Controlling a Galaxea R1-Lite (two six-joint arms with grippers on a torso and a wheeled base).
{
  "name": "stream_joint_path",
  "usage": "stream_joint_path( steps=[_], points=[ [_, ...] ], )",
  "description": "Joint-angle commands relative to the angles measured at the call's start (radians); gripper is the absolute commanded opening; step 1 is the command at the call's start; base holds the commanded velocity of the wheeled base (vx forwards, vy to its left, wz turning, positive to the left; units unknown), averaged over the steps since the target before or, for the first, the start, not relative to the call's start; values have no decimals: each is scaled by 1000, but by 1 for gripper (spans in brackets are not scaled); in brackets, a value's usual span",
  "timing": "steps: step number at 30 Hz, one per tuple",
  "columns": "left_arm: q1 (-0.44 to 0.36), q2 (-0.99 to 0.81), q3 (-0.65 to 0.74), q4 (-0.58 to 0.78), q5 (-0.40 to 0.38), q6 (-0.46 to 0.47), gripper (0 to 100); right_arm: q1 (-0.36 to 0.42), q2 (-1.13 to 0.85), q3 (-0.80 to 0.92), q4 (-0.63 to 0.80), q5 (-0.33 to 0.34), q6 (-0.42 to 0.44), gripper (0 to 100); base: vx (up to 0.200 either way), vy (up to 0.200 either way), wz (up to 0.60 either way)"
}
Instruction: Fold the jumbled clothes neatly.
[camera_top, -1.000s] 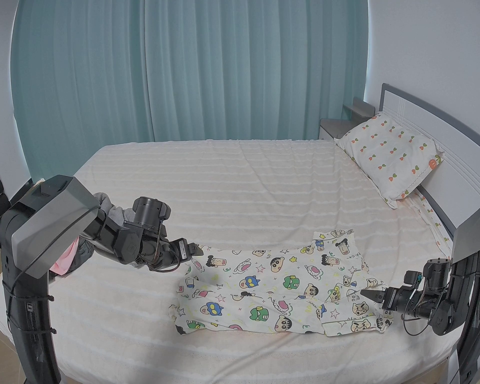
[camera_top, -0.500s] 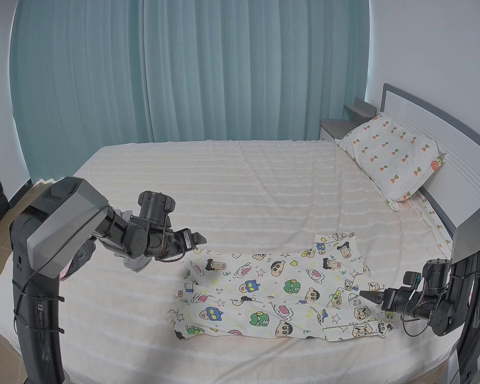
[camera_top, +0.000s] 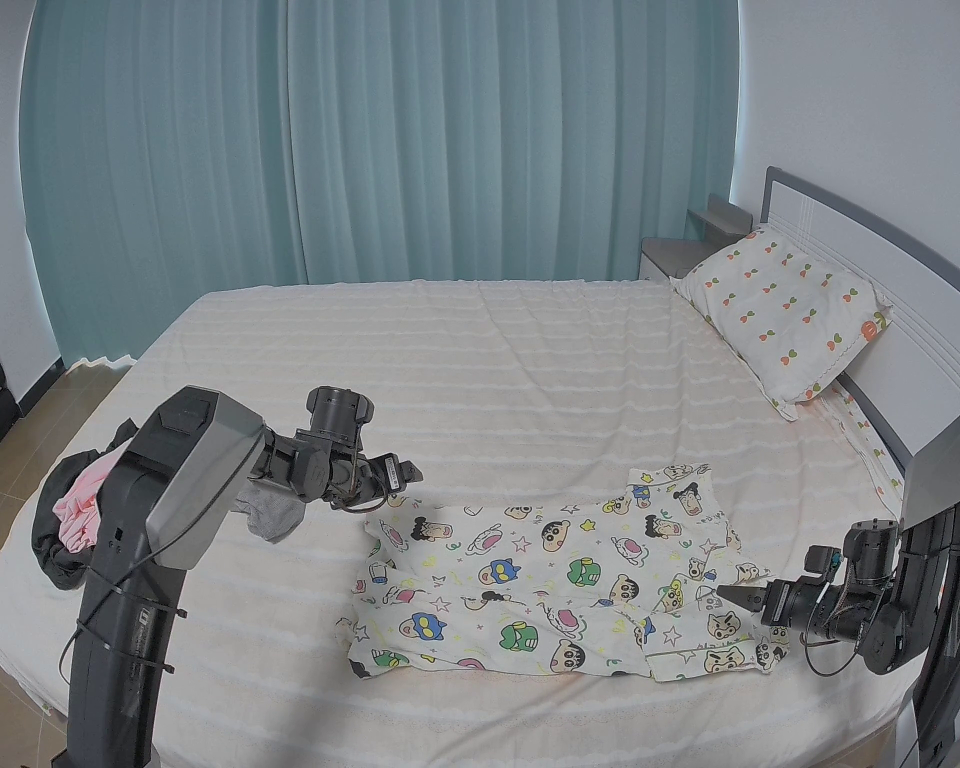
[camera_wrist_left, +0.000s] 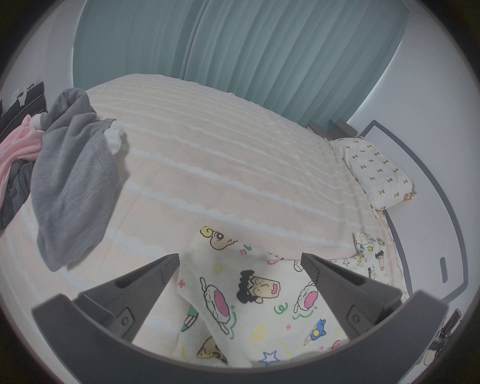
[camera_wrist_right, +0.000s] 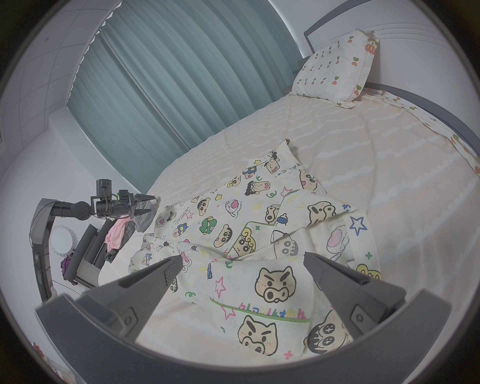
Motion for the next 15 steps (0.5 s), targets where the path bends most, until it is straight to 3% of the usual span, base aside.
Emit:
stream_joint_path(
  steps=[1,7,15],
  points=[
    [-5,112,-105,65,2,7,100,1,1,1,-10,-1,-2,100,0,0,0],
    [-7,132,-137,81,7,33,100,7,-1,3,-10,-4,-9,100,0,0,0],
    [3,172,-192,87,83,53,100,21,-10,10,-10,-9,-8,100,0,0,0]
  ],
)
